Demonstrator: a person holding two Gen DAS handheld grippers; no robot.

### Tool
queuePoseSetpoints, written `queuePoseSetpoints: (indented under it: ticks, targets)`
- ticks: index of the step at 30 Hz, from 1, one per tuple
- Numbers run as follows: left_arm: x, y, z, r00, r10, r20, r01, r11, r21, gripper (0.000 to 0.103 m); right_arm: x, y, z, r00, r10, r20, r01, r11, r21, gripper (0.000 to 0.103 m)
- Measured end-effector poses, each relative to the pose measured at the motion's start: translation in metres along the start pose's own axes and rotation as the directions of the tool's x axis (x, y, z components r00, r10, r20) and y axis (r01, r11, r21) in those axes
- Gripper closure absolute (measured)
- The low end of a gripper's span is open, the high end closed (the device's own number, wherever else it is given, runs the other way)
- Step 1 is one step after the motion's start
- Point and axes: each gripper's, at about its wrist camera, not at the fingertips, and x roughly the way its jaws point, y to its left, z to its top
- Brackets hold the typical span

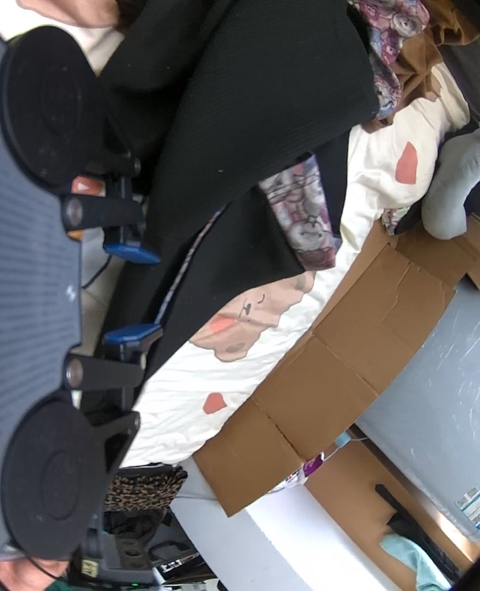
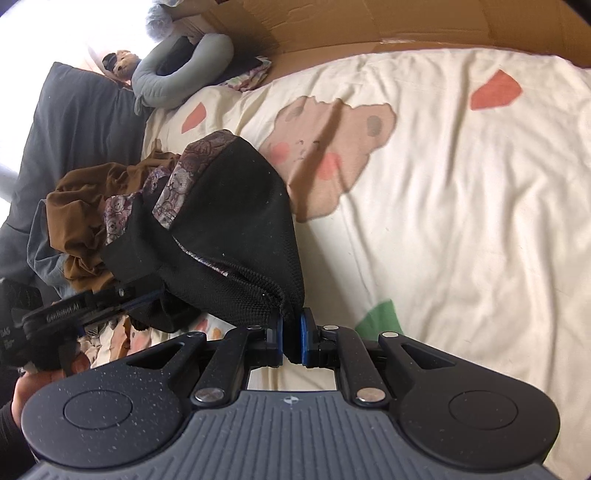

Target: Fold clothes

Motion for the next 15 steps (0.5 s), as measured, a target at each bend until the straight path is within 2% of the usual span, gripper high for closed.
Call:
queuePoseSetpoints:
  ticks: [6,15]
  targets:
    - [0.002,0.002,0.005,1.000,0.016,0.007,-0.016,1.000,0.015,0.059,0.005,-0.010,-0.022,0.998,-0.031,-0.052,0.033,0.999,0.031,0.098]
    - [0.001,0.019,0.024,0.994,0.091,0.060,-0.092,0.996,0.018,0.057,0.006,-0.021,-0.048,0.992,-0.072,-0.106,0.079,0.995,0.062,0.096]
